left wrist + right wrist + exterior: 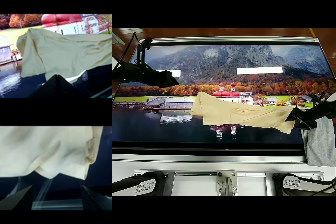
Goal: Fold the shirts.
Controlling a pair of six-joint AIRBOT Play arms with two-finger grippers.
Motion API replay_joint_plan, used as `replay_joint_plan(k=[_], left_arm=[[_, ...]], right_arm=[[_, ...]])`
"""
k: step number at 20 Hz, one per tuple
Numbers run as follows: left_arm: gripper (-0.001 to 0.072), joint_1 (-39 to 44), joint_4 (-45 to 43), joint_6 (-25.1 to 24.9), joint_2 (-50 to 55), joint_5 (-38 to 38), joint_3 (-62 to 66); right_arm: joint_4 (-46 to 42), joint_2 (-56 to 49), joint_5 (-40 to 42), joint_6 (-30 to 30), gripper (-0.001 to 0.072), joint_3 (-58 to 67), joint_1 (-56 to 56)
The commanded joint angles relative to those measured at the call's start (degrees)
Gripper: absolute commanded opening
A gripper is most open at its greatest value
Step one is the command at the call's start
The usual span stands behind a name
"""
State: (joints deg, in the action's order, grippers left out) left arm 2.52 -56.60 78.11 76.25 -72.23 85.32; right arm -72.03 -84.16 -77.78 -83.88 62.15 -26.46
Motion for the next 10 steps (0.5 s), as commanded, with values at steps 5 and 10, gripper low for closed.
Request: replay_joint_plan(k=[5, 10], left_arm=[[0.0038, 3.5, -0.5, 2.6, -0.5, 0.5, 0.0], [0.0038, 5.5, -0.4, 3.4, -0.5, 3.2, 0.0]], right_arm=[[5.9, -6.0, 9.8, 4.0, 0.0698, -4.5, -6.8], [17.6, -9.9, 16.9, 7.8, 0.0697, -4.5, -6.8]])
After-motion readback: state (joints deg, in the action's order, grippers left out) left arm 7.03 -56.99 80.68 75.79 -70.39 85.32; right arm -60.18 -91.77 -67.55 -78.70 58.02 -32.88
